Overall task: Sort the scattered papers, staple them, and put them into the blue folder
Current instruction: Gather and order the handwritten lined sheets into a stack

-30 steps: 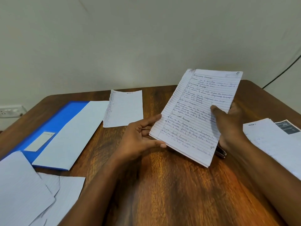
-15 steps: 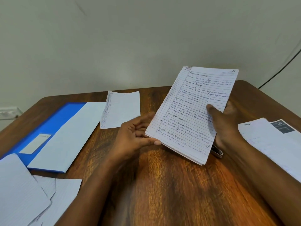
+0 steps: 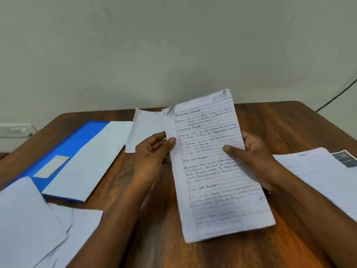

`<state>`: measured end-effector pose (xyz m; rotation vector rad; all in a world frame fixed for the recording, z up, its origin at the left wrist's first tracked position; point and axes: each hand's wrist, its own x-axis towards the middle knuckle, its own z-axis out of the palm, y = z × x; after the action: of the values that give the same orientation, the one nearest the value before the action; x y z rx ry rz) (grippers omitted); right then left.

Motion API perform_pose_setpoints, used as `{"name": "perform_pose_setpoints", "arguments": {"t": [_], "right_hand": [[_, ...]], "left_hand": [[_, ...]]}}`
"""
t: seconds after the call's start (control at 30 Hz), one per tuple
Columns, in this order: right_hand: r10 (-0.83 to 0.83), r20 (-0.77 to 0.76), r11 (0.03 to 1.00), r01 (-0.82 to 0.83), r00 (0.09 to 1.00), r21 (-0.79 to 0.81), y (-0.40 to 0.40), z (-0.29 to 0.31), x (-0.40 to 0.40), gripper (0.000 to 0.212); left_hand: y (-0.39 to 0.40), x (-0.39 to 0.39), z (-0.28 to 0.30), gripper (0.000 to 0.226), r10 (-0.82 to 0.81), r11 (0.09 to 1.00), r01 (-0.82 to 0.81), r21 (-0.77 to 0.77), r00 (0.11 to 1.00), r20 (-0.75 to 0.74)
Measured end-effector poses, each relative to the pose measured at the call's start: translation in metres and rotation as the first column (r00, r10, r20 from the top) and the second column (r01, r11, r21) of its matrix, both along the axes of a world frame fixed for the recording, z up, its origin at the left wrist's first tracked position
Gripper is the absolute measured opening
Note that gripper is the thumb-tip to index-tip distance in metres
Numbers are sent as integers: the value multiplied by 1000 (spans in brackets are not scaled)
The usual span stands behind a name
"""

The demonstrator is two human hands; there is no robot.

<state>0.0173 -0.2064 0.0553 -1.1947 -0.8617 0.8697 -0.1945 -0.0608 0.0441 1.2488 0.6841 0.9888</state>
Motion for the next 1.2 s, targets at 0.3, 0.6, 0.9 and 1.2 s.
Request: {"name": "perform_pose_setpoints", "arguments": {"t": [0.3,0.6,0.9,1.2], "right_hand": [[115,53,991,-111,992,-74,-1,-5,-8,34],[132,54,989,-127,990,-81,0,-12,-12,39],[94,181,992,-77,979,-100,-2,-8,-14,36],[97,216,993,-78,972,-93,-3,-7,-12,45]], "left_hand": [[23,-17,4,45,329,933,-330,144,944,33],[17,-18,-2,17,337,908,-321,271,941,-14],[24,-12,-3,6,374,926,-378,11,920,118],[25,-14,-1,9,358,934,-357,-30,928,101]]}}
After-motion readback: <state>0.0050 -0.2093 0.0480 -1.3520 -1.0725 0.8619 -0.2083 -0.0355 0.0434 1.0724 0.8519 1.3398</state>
